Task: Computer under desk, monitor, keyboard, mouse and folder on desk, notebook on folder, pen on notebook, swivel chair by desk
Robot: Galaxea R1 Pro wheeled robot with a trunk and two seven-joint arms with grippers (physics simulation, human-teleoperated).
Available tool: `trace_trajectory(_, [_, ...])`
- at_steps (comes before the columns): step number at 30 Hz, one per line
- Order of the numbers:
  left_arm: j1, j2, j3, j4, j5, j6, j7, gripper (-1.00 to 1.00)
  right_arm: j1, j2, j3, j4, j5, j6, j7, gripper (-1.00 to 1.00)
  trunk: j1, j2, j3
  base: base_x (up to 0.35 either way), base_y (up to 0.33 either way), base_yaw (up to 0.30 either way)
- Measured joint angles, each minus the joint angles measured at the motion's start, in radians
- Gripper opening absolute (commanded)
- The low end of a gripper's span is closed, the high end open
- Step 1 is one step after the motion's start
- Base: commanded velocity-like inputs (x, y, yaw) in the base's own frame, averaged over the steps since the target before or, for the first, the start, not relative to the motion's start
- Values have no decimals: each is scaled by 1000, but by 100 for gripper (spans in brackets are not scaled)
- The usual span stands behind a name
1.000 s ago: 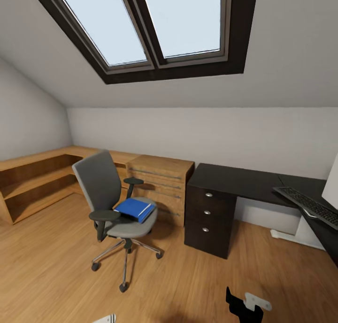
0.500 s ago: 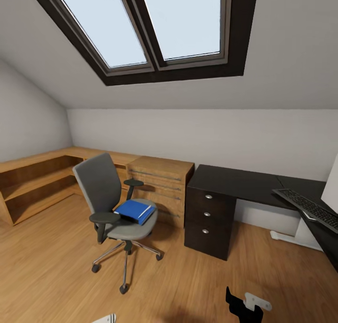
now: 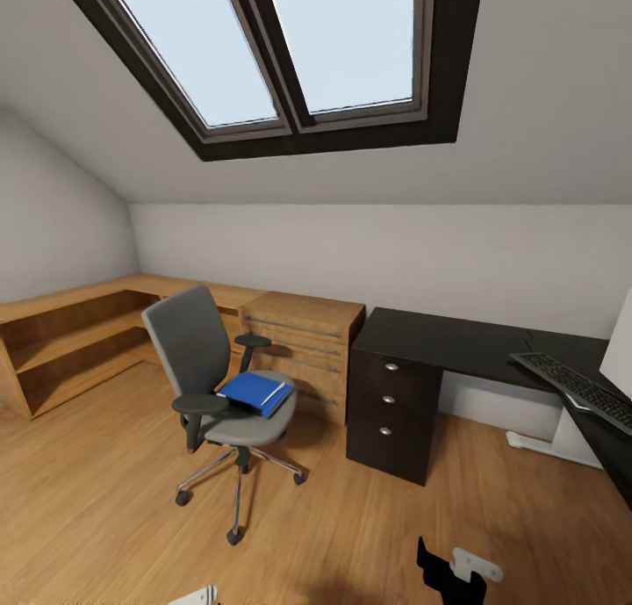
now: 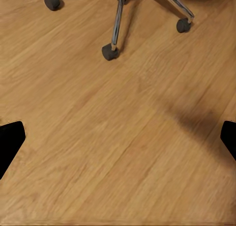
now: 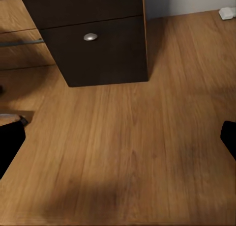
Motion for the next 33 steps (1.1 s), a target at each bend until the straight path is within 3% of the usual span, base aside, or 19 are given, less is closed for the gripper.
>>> trace_trajectory(17, [0,0,1,0,0,0,0,100,0,13,0,-1,0,-1,-2,100,0,0,0,-307,0,24])
trace_trajectory(33, [0,0,0,0,0,0,0,100,0,15,0,-1,0,-1,-2,100,0,0,0,-327,0,222])
